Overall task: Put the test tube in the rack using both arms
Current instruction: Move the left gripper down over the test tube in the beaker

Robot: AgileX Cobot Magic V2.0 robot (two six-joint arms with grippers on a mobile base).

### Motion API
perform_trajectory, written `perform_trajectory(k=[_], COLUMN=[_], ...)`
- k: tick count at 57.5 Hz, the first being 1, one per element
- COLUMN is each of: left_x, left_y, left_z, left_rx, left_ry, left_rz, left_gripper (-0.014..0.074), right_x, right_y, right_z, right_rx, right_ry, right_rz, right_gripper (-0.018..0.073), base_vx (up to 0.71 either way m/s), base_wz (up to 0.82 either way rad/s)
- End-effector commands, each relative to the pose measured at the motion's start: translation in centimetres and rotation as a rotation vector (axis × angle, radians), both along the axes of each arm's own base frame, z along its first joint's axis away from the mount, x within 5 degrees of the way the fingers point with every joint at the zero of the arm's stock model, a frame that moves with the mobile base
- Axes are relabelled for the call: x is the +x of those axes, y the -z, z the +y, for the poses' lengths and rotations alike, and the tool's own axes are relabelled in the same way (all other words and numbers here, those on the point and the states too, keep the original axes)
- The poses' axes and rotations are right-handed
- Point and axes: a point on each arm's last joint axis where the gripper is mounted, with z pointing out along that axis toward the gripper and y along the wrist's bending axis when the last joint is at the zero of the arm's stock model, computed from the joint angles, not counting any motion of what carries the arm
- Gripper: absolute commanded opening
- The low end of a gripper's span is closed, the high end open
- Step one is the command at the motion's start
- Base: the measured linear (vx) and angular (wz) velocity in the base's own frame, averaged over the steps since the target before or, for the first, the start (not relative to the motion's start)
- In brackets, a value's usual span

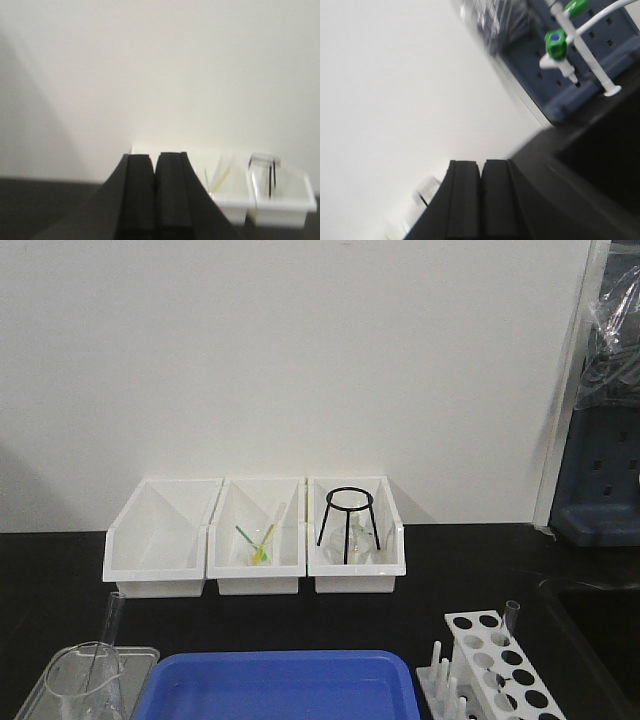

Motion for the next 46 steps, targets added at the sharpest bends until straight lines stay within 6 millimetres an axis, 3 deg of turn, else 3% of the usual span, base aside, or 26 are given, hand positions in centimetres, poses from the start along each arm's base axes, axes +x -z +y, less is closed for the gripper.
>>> perform_trajectory(k=[1,11,22,34,46], left_x=[-2.4,-5.0,-5.4,-2.7,2.2], left_y=[-5.2,-11.6,-18.0,-21.3,-22.0], left_z=[0.3,0.1,-0.2,-0.2,-0.3], left_rx=[-0.058,-0.016,0.053,0.053,0.053], left_ry=[0.004,0.009,-0.003,-0.001,0.005], left_rz=[-0.326,-0.441,-0.458,-0.404,-0.284], left_gripper=[-0.0004,-0.0004,-0.0004,-0.0004,-0.0004], right_x=[-0.8,-2.5,-3.6,-1.8,0.2], right_y=[-2.3,-8.5,-16.0,-21.2,-24.3], right_z=[-0.7,-0.2,0.3,0.3,-0.3], right_rx=[0.106,-0.061,-0.283,-0.436,-0.385], right_ry=[0.059,0.073,0.119,0.149,0.161], right_rz=[-0.178,-0.32,-0.407,-0.389,-0.431], right_gripper=[-0.0008,-0.0008,-0.0008,-0.0008,-0.0008], base_vx=[0.0,0.0,0.0,0.0,0.0], base_wz=[0.0,0.0,0.0,0.0,0.0])
